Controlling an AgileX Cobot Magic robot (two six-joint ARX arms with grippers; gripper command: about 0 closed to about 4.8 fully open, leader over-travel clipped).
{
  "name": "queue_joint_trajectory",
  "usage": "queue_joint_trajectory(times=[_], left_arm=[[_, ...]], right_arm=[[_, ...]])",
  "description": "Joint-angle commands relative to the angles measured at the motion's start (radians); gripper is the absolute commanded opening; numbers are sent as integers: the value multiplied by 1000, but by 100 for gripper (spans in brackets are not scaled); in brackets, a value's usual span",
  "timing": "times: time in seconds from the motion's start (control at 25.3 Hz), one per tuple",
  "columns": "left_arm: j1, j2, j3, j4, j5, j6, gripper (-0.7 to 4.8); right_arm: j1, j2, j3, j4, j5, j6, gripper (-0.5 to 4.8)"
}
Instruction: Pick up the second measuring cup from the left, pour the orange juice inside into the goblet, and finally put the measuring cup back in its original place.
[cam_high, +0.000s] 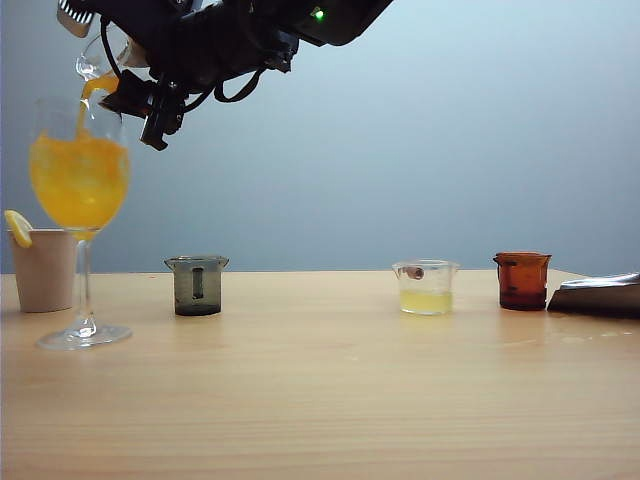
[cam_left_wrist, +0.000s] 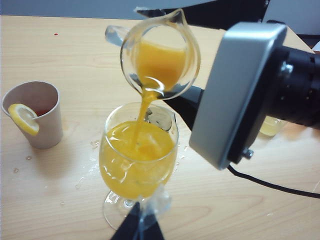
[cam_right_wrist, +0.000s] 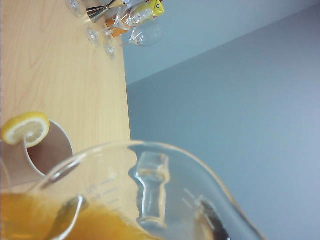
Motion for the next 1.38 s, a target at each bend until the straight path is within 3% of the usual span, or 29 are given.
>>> queue_joint_trajectory(times=[0.04, 0.24, 1.38], left_arm=[[0, -2, 8, 6, 5, 4, -5], [0, -2, 8, 6, 4, 4, -5], [0, -2, 8, 5, 4, -7, -5]], right_arm=[[3, -8, 10, 26, 1, -22, -2], [13, -8, 10, 26, 1, -118, -2], [21, -8, 10, 29, -6, -357, -2]])
